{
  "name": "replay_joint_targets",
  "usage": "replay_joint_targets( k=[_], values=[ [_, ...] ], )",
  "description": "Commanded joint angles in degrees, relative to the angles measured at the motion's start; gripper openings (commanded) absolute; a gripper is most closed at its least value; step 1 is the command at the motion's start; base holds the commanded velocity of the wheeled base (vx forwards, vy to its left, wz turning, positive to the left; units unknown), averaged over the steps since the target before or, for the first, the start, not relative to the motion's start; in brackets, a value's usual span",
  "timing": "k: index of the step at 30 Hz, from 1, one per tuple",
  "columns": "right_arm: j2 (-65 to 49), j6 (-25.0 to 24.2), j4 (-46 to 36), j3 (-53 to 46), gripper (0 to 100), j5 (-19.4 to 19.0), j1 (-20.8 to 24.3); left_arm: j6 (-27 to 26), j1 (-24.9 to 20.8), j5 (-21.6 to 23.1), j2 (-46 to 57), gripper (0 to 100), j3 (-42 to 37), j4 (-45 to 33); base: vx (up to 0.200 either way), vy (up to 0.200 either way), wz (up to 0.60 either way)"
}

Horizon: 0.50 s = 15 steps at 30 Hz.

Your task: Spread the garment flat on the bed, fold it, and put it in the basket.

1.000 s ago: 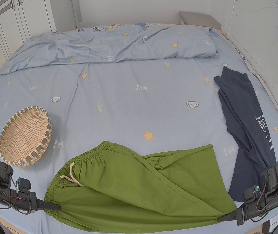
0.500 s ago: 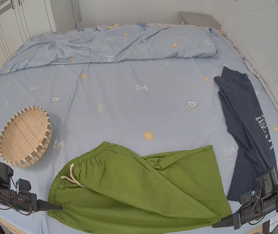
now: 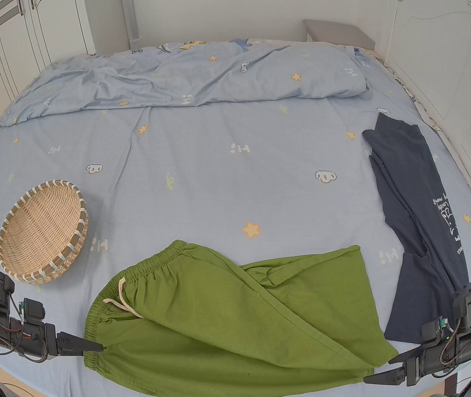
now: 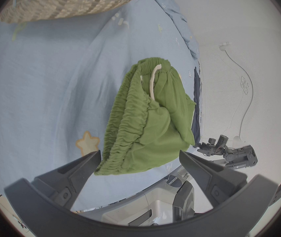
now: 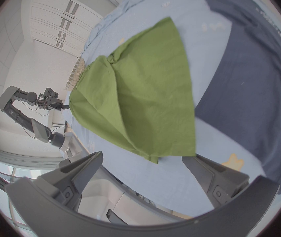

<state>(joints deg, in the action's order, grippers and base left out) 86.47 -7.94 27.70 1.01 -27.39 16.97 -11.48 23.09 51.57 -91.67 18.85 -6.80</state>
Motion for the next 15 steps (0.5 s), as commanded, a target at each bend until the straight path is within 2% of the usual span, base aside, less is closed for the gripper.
replay_joint_targets(
  k=[1, 2, 5, 7, 8, 10, 15],
  values=[
    [-19.2, -0.1, -5.8, -0.9, 100, 7.3, 0.1, 2.4, 0.6, -2.8, 10.9, 100, 5.4, -6.9, 0.000, 0.000, 0.00],
    [-27.8, -0.1, -12.8, 0.8, 100, 9.7, 0.1, 3.2, 0.2, -3.6, 15.1, 100, 7.7, -9.5, 0.000, 0.000, 0.00],
    [-35.4, -0.1, -22.3, 3.7, 100, 10.0, -0.2, 3.8, -0.7, -4.3, 17.9, 100, 11.0, -12.5, 0.000, 0.000, 0.00],
    [-40.9, -0.1, -30.6, 7.5, 100, 10.0, 0.1, 4.1, -2.3, -7.2, 19.1, 100, 15.2, -16.4, 0.000, 0.000, 0.00],
    [-40.9, -0.1, -30.6, 7.5, 100, 10.0, 0.1, 4.1, -2.3, -7.2, 19.1, 100, 15.2, -16.4, 0.000, 0.000, 0.00],
    [-42.8, -0.1, -35.9, 12.7, 100, 9.9, 0.0, 4.9, -6.0, -9.1, 19.1, 100, 19.5, -18.0, 0.000, 0.000, 0.00],
    [-38.8, -0.1, -36.0, 20.5, 100, 9.8, 0.1, 9.5, -14.2, -9.3, 17.2, 100, 25.8, -17.5, 0.000, 0.000, 0.00]
  ],
)
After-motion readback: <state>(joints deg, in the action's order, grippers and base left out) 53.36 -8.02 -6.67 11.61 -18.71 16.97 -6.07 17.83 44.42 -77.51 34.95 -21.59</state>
